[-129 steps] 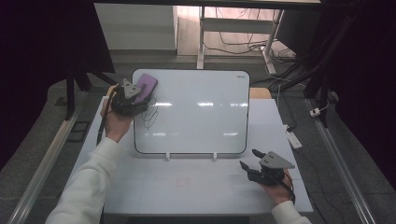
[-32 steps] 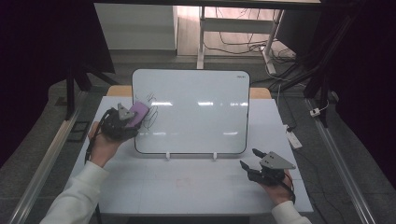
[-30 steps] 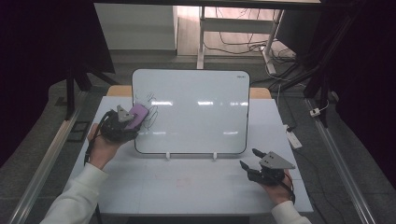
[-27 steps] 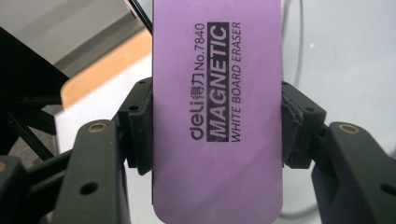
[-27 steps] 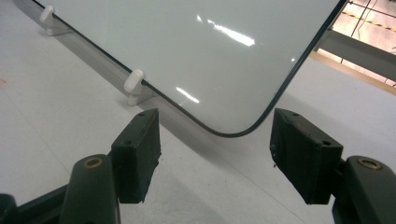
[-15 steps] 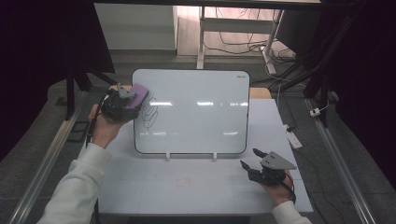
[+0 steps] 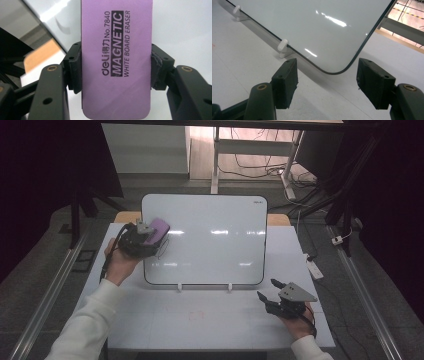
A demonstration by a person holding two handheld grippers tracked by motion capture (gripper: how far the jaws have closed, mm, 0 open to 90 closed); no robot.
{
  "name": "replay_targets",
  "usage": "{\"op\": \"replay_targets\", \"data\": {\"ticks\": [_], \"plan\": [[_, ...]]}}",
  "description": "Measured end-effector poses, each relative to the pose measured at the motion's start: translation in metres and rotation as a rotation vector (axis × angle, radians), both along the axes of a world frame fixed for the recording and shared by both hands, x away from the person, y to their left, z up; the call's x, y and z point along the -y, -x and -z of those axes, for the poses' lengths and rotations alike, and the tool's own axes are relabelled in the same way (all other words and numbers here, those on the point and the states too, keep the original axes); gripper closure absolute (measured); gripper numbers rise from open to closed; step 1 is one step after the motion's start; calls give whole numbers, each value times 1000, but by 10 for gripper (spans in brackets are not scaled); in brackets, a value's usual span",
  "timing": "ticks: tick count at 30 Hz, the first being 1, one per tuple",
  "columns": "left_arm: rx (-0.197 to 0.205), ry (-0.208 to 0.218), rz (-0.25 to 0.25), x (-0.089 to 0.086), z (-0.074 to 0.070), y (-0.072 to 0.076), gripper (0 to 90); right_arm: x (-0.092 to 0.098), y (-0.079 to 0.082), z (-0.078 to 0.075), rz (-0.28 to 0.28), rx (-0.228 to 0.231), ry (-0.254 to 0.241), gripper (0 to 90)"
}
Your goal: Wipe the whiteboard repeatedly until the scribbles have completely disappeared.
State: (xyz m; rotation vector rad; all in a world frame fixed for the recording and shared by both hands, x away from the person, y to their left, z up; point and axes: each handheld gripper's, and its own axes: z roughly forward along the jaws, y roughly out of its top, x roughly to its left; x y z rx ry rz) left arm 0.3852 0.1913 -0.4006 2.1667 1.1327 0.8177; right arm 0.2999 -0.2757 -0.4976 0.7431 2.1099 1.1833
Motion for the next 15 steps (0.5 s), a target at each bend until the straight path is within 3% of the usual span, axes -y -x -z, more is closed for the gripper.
{"op": "replay_targets", "data": {"ticks": [2, 5, 11, 15], "plan": [[2, 18, 3, 6, -4, -5, 406, 0, 0, 0, 0, 1, -1, 327], [-8, -16, 38, 17, 0, -3, 406, 1, -1, 0, -2, -1, -5, 327], [-48, -70, 83, 20, 41, 27, 406, 1, 1, 0, -2, 4, -2, 327], [-81, -56, 76, 5, 55, 40, 406, 1, 1, -1, 2, 4, -8, 327]]}}
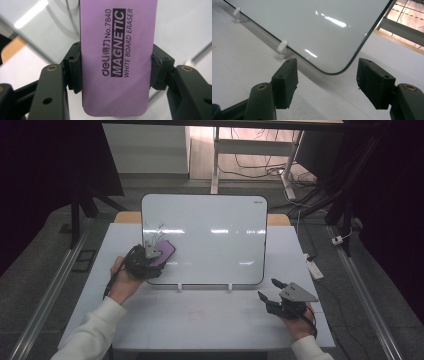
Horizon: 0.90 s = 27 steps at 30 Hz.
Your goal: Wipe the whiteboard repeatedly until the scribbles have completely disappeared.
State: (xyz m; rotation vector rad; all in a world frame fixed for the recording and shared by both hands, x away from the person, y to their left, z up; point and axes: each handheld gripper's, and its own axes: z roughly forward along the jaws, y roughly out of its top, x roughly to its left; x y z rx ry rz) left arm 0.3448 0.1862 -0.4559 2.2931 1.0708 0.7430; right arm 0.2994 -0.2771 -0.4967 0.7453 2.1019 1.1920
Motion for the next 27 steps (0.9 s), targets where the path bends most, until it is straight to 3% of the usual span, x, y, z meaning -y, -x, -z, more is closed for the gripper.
{"op": "replay_targets", "data": {"ticks": [4, 7, 16, 18, 21, 27], "plan": [[4, 22, -41, -16, -11, -2, 406, -1, 0, 0, 0, 0, 7, 327], [16, 67, -69, -26, -23, -10, 406, 0, -1, 0, 3, 2, 4, 327], [58, 77, -137, -27, -56, -42, 406, 1, -1, 0, 5, 3, 1, 326], [44, 90, -145, -29, -60, -45, 406, 1, -1, 1, 4, 1, 2, 326], [17, 53, -144, -27, -56, -41, 407, 1, -1, 0, 4, 2, 1, 326], [-61, 41, -105, -34, -33, -22, 407, 1, 0, 0, 3, 6, 0, 326]]}}
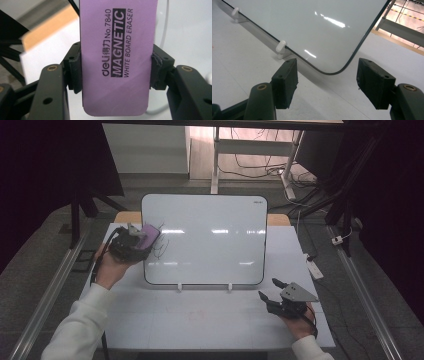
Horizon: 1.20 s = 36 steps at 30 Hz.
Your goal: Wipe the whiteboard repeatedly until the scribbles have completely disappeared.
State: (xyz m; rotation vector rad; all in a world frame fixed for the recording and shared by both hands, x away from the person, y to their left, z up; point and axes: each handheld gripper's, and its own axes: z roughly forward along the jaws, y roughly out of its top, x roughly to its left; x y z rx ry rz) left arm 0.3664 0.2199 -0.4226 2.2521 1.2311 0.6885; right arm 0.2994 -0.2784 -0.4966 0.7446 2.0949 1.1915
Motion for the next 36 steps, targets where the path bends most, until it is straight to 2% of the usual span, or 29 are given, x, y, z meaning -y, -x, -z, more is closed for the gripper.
{"op": "replay_targets", "data": {"ticks": [3, 5, 11, 15, 19, 24, 26, 28, 30, 36], "plan": [[-13, 0, 20, -1, 5, 5, 407, -1, 0, 0, -2, 4, 2, 326], [-12, 2, 21, -1, 1, 2, 407, -1, 0, -1, -1, 6, 1, 326], [16, 36, -31, -4, -25, -19, 407, 0, 0, -1, 4, 9, 0, 326], [16, 33, -54, -5, -35, -26, 407, 1, 0, -1, 5, 7, -2, 326], [7, 21, -39, -2, -26, -21, 407, 0, 1, -1, 1, 10, 1, 326], [1, 0, 3, 7, -11, -11, 407, 0, 1, -1, 1, 13, -1, 326], [21, -13, 4, 9, -11, -10, 407, -1, 1, -1, 0, 13, 1, 326], [51, 3, -5, 10, -13, -11, 406, -1, 1, -1, -1, 12, 1, 326], [74, 1, -7, 13, -17, -14, 406, -1, 1, -1, 0, 12, 2, 326], [153, -50, -19, 31, -25, -26, 407, 0, 1, -1, 1, 10, 2, 326]]}}
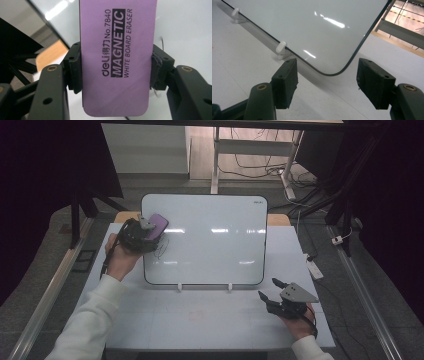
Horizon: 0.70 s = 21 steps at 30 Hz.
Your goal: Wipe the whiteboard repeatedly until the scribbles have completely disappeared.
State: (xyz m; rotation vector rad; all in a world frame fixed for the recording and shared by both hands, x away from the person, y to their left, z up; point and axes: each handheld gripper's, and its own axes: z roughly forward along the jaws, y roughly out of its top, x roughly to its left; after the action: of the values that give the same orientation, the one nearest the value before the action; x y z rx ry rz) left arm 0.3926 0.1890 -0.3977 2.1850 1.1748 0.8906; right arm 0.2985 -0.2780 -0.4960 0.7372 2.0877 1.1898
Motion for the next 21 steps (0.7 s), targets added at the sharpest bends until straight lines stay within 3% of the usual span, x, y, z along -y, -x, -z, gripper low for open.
{"op": "replay_targets", "data": {"ticks": [2, 5, 7, 10, 15, 18, 21], "plan": [[3, -9, -2, 4, -2, -4, 407, 0, 0, 0, -2, 0, -1, 326], [8, -65, 4, 11, 1, -3, 408, 1, 0, -1, -1, 3, -4, 326], [18, -141, 25, 19, 9, 3, 408, 1, 1, -1, -1, 7, -5, 326], [31, -194, 64, 29, 24, 14, 408, 2, 1, -2, -1, 10, -7, 326], [28, -224, 147, 43, 44, 31, 407, 1, 2, -2, -4, 12, -5, 326], [18, -213, 153, 42, 45, 33, 407, 0, 1, -2, -3, 10, -6, 326], [8, -170, 110, 29, 38, 29, 407, 1, 1, -2, -2, 11, -6, 326]]}}
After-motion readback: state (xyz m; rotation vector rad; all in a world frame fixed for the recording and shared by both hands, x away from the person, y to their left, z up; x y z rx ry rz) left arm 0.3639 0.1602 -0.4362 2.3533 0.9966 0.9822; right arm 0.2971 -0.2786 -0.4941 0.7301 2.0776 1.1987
